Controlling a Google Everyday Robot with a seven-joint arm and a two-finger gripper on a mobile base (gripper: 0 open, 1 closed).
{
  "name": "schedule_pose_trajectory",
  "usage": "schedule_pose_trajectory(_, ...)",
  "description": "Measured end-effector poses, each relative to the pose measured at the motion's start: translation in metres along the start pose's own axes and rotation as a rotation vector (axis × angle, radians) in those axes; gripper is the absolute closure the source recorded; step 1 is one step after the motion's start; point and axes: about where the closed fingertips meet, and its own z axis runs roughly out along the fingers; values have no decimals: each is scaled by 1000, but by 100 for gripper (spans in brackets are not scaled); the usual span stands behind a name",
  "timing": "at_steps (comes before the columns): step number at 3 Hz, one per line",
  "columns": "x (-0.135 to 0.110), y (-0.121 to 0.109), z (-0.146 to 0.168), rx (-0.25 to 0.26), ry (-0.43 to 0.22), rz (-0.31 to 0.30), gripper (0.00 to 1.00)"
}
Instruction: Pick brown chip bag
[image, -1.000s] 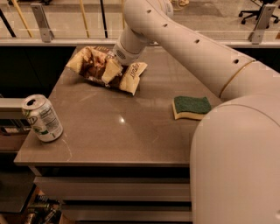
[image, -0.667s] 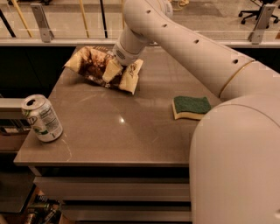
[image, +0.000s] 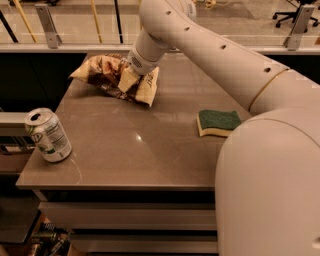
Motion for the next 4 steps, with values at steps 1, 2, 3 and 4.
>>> schedule_pose_trajectory(1, 0, 0, 0, 0, 0, 0, 100)
schedule_pose_trajectory(2, -5, -2, -24, -10, -41, -46, 100)
schedule_pose_trajectory(3, -15, -7, -60, 10, -116, -98, 100)
schedule_pose_trajectory(4, -29, -12, -86, 35, -183, -133, 100)
